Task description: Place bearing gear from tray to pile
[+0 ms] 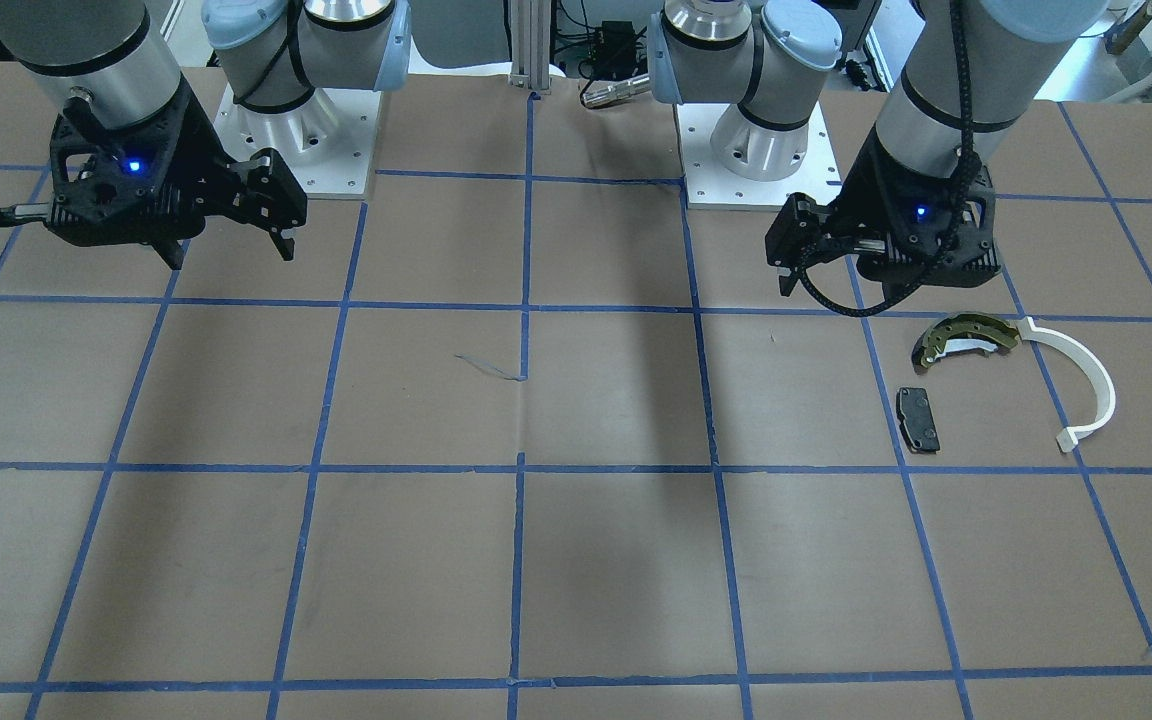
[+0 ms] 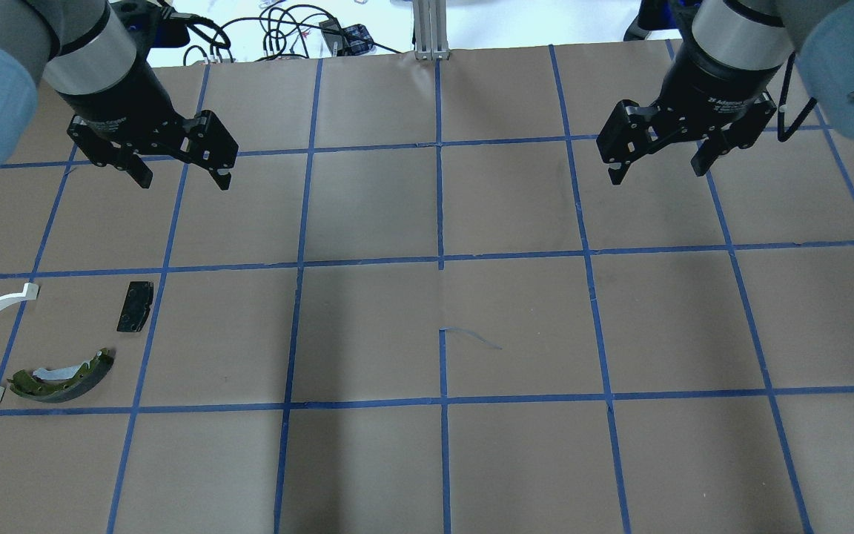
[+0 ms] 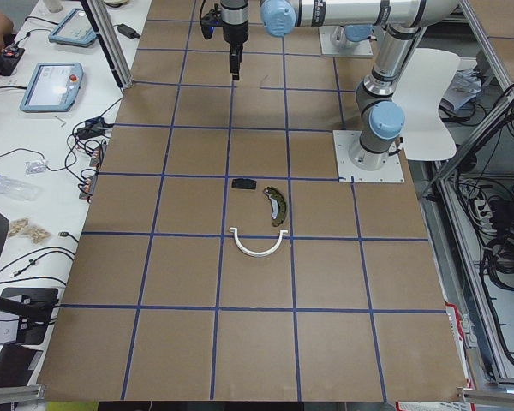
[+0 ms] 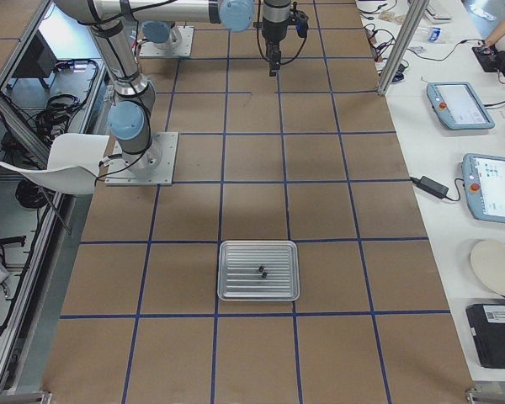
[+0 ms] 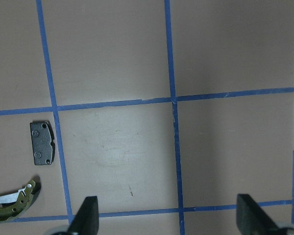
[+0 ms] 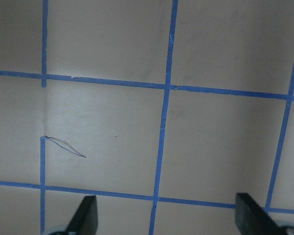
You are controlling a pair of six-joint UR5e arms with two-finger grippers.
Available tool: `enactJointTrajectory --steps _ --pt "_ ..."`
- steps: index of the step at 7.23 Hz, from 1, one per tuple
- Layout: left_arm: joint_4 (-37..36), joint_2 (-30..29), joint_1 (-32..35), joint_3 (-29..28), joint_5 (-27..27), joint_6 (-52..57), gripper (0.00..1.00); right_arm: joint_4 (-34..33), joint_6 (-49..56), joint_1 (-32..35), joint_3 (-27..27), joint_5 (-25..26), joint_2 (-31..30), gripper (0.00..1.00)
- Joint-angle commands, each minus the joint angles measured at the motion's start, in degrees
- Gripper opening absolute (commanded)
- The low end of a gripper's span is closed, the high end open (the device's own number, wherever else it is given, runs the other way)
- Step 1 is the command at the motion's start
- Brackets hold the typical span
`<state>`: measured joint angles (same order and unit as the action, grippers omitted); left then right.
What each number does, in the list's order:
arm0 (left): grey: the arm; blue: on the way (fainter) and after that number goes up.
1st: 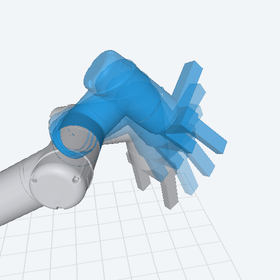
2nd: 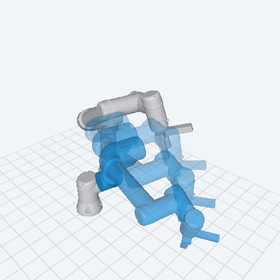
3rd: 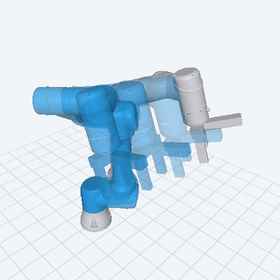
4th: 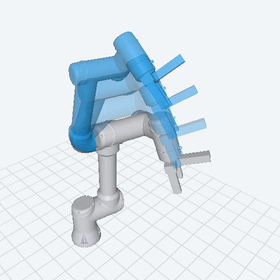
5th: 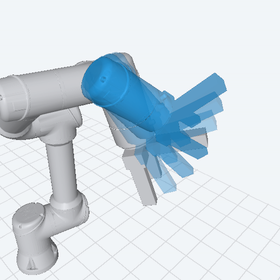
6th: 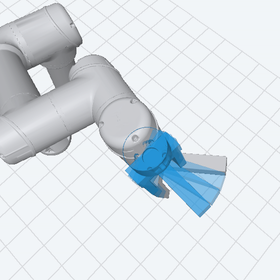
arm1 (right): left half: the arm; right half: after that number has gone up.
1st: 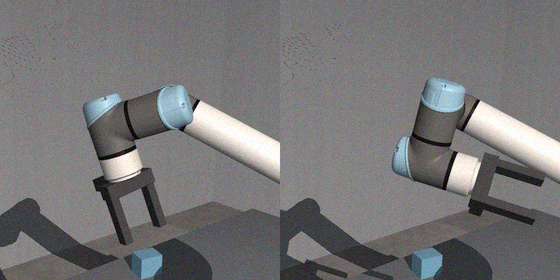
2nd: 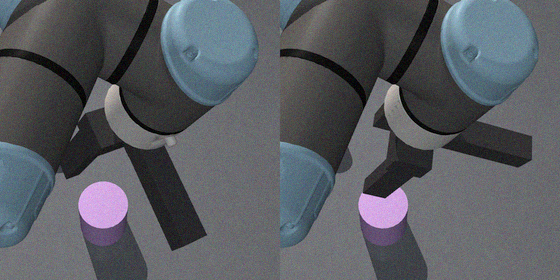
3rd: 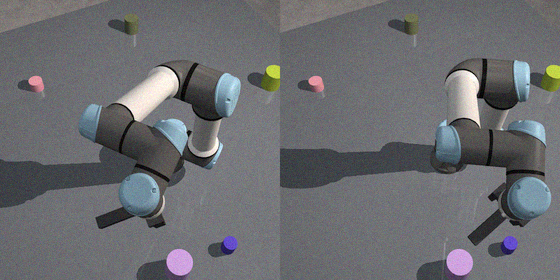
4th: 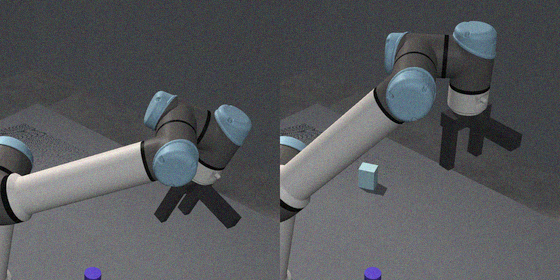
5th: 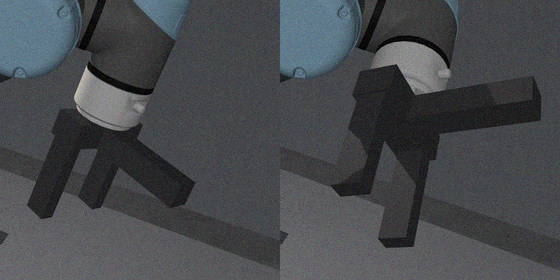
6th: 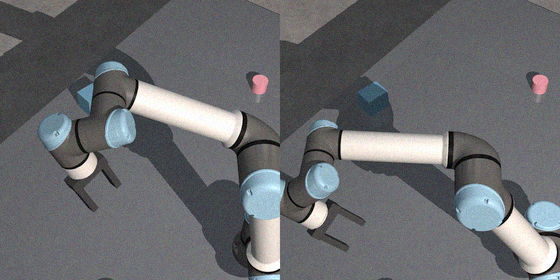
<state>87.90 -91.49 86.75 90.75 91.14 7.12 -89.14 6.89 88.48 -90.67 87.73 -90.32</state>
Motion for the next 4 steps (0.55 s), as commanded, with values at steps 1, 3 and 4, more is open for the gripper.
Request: enactJointTrajectory --steps 1,3,4 --pt "-1.75 0.52 0.00 1.35 0.00 0.09 1.00 0.55 -0.91 -0.84 0.32 0.42 0.05 1.00" --pt "-2.73 0.43 -0.18 1.53 0.00 0.00 1.00 0.46 -3.97 -0.94 0.06 3.47 -0.47 1.00" --pt "-2.91 0.61 -0.09 1.79 0.00 0.00 1.00 0.12 -10.69 -1.37 -0.11 8.11 -0.04 1.00"
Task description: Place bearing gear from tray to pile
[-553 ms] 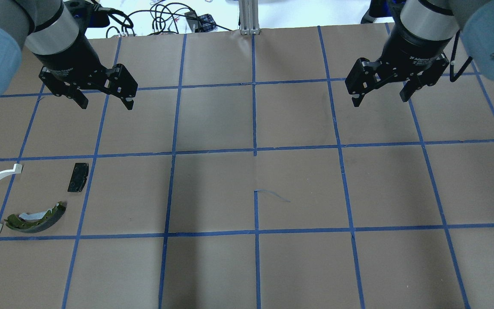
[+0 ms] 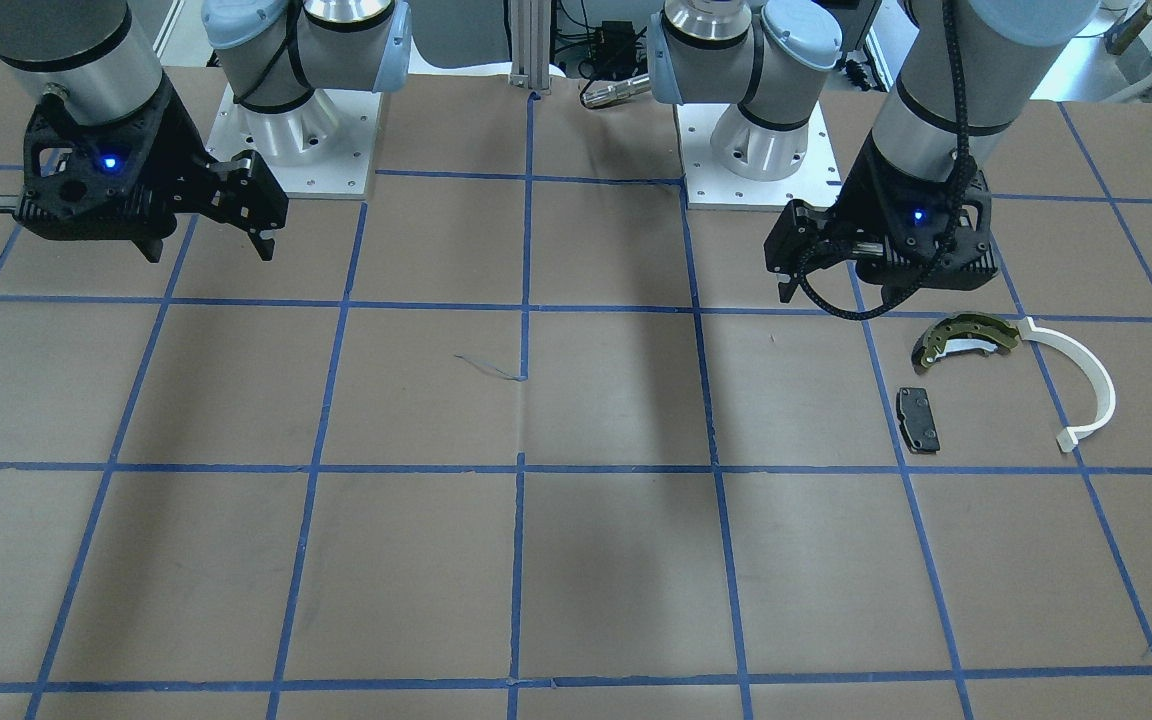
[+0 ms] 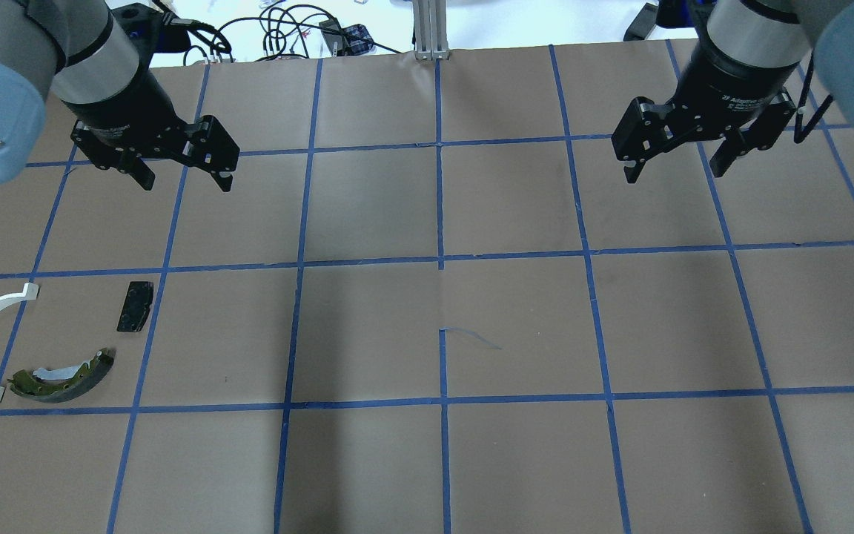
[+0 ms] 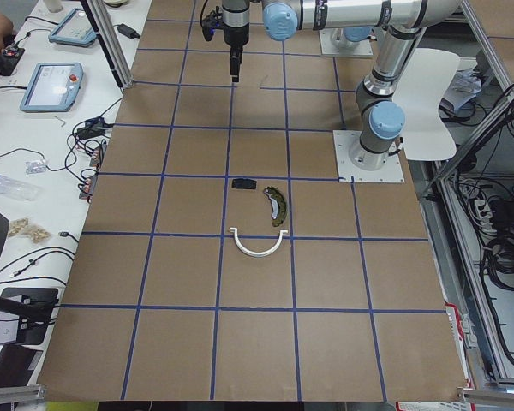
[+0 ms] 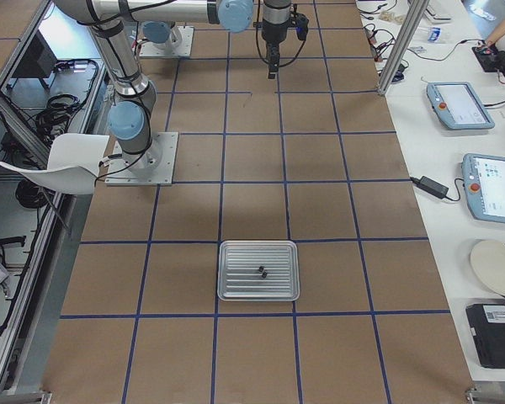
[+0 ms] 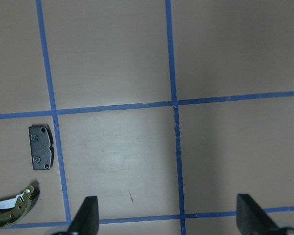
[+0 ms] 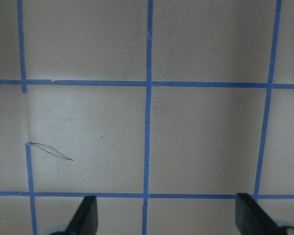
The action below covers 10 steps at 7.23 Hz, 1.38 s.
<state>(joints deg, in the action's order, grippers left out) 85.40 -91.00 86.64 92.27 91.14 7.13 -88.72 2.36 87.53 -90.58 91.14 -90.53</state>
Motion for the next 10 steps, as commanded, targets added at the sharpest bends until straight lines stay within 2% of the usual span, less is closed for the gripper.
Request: enactJointTrajectory --steps 1,3,6,7,10 --pt "-0.58 0.12 0.02 0.46 0.00 -0.01 1.00 0.47 -6.92 -2.78 -0.47 4.40 0.18 1.00" --pt "-1.37 0.12 0.28 0.46 -0.09 -0.09 1.00 0.73 -4.73 -9.10 -0.56 5.02 0.18 1.00" --pt "-2.08 0.03 0.20 0.55 -0.09 -0.10 1.00 -0.49 6.41 -28.85 -0.74 5.36 4.90 1.00" --pt "-1.99 0.03 0.20 0.55 0.00 -0.10 1.00 -3.80 10.00 -33.09 -0.83 5.45 7.19 1.00" --pt "-2.25 -0.06 0.11 0.55 -0.09 -0.10 1.00 -17.77 22.63 -44.35 -0.83 5.45 19.12 1.00"
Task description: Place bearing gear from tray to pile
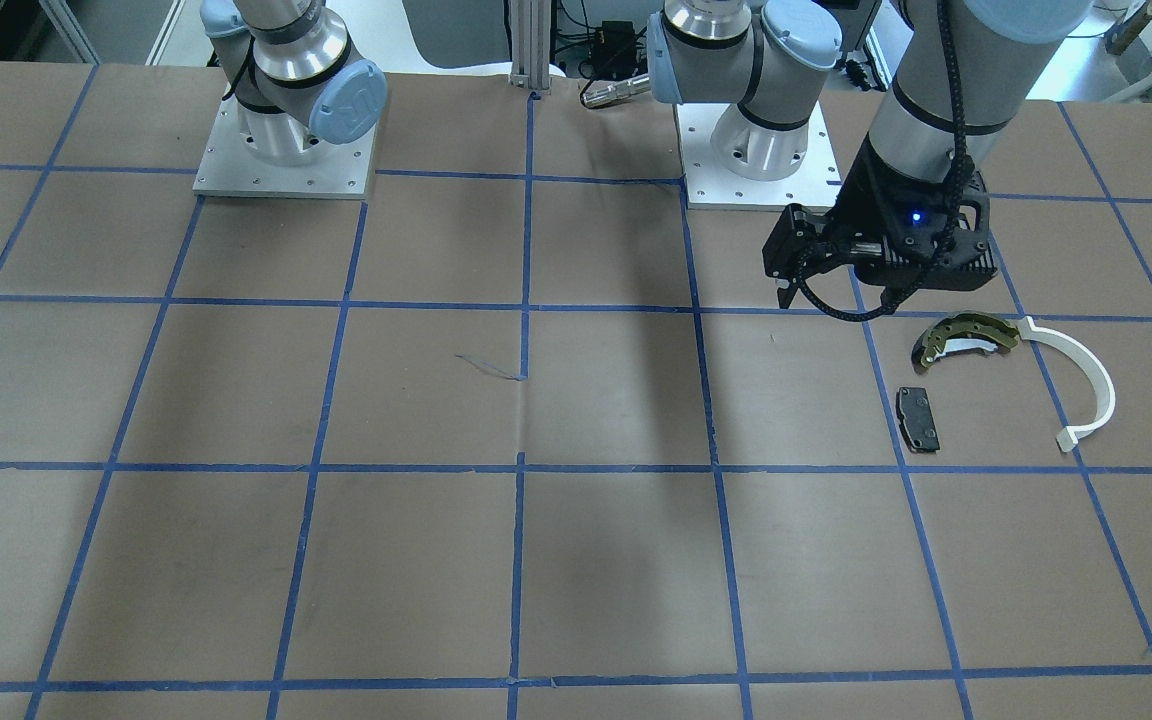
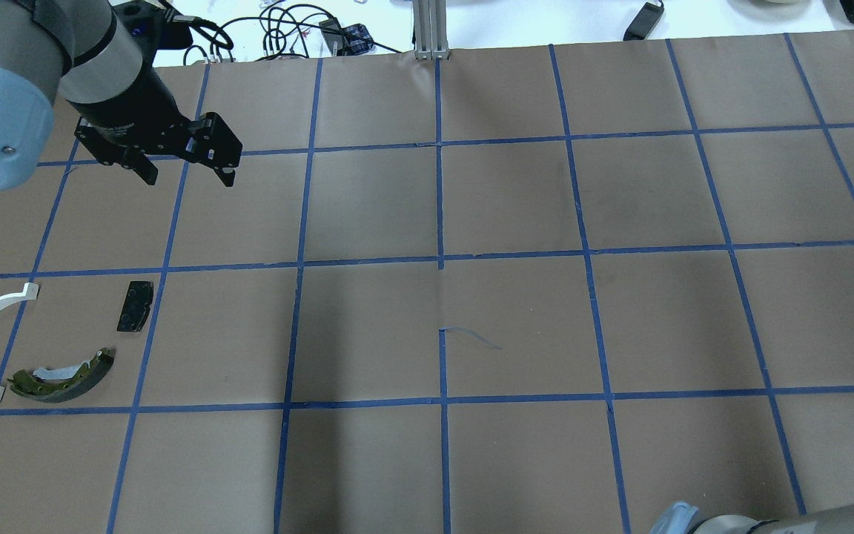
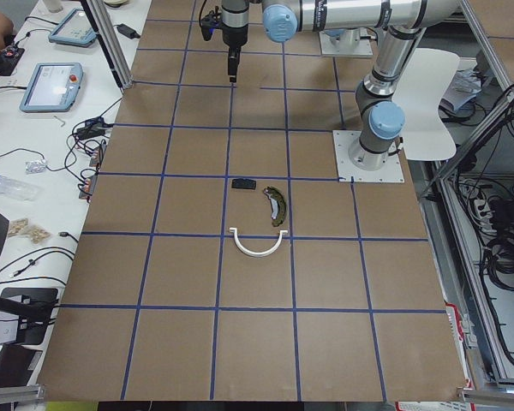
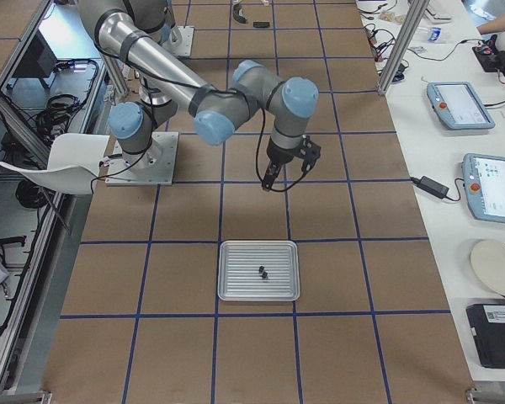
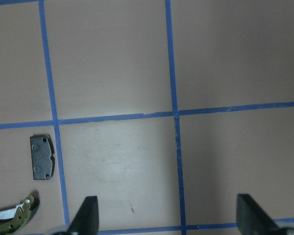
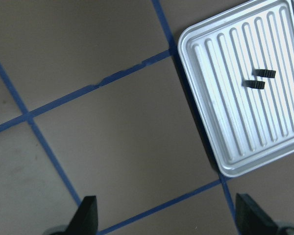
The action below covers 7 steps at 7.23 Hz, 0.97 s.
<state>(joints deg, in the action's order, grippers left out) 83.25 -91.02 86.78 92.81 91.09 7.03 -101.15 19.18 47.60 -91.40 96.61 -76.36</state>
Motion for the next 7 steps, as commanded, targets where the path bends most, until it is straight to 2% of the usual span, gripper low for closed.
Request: enactJointTrajectory --steps 1,3,4,6,7 --pt "-0.02 -0.03 0.06 0.00 -0.03 0.00 1.00 -9.02 8.48 -6.79 0.00 -0.10 8.30 1.00" --pt "-0.02 -0.03 0.06 0.00 -0.03 0.00 1.00 -16.76 13.68 -10.32 -0.79 -0.98 14.28 1.00" --pt "-0.10 -0.12 0.06 0.00 -0.03 0.09 1.00 -20.62 15.61 -11.12 -1.75 -0.90 14.91 1.00" --pt "-0.02 -0.03 0.06 0.00 -0.03 0.09 1.00 -24.15 14.84 -13.41 -4.47 -3.17 15.36 0.99" --pt "-0.02 -0.12 0.06 0.00 -0.03 0.09 1.00 -25.66 14.14 -13.58 -6.40 -3.18 15.36 0.93"
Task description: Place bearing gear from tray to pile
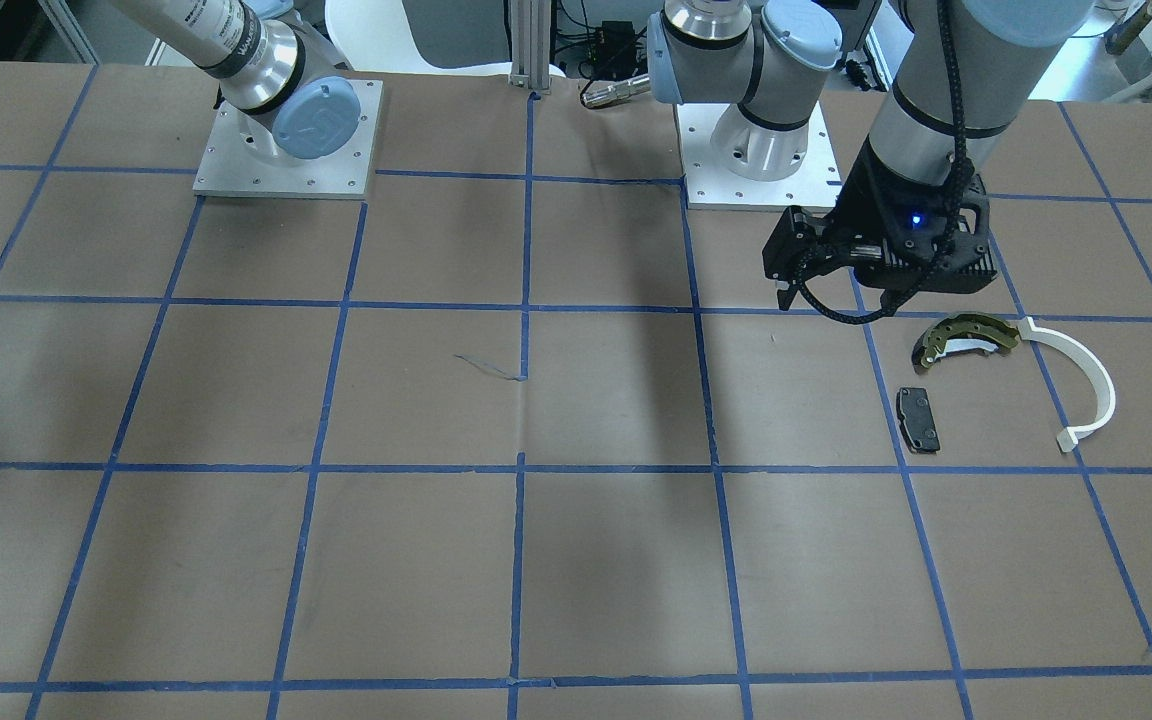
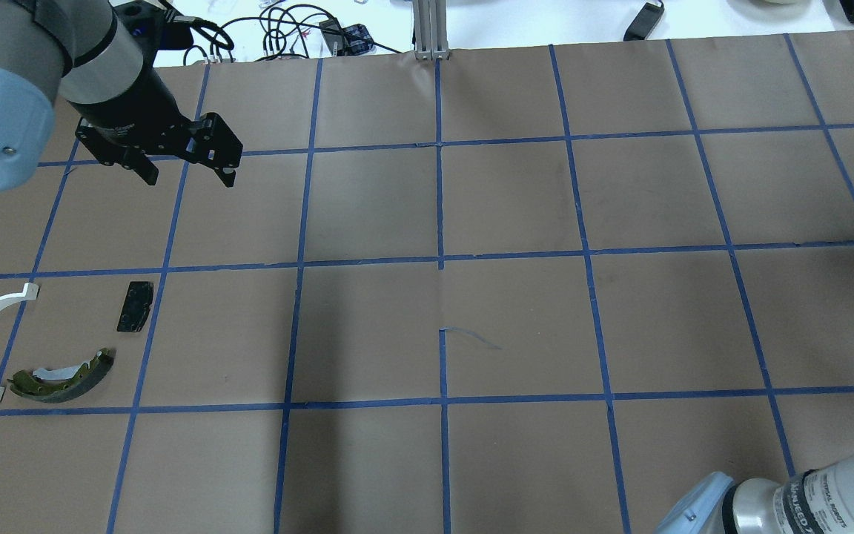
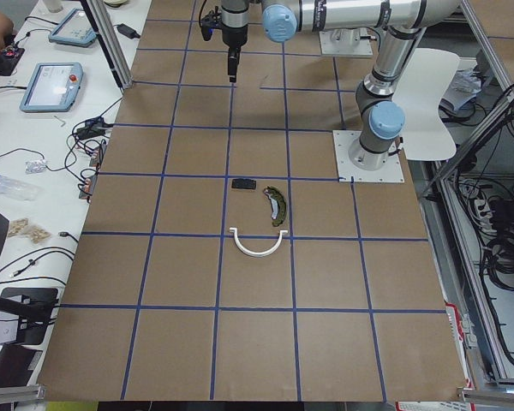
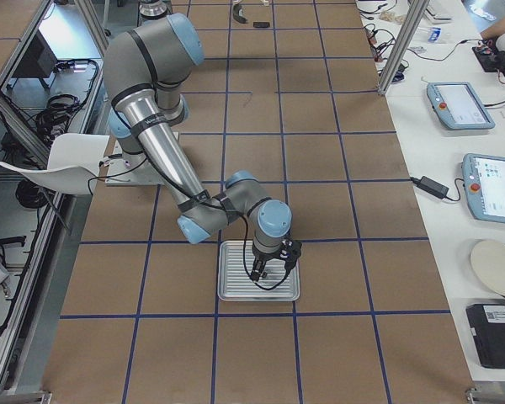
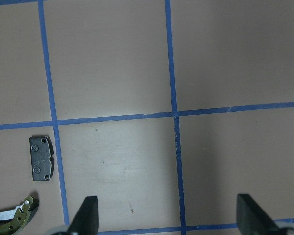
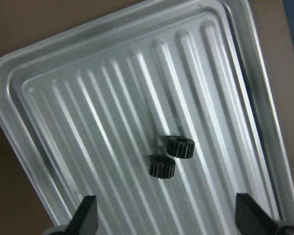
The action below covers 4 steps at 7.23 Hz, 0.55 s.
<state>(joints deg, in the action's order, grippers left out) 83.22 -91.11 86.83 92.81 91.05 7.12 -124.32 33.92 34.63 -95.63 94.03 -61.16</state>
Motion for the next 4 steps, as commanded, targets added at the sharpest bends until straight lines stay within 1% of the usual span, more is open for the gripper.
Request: enactJointTrajectory --steps 1,2,3,4 --pt "0.01 0.05 0.00 0.00 0.00 0.00 1.00 -2.77 -1.66 -0.70 -3.32 -0.69 0.16 0.92" --pt "-0.08 0.05 0.00 0.00 0.00 -0.08 1.00 -5.56 -2.36 -0.61 -3.51 -0.78 0.25 0.87" --pt "0.01 -0.03 0.00 0.00 0.00 0.00 1.00 -6.54 -2.37 -0.61 -3.86 -0.78 0.25 0.82" --pt "0.01 0.05 0.00 0.09 0.00 0.00 1.00 -7.07 -2.46 -0.61 -3.86 -0.87 0.25 0.80"
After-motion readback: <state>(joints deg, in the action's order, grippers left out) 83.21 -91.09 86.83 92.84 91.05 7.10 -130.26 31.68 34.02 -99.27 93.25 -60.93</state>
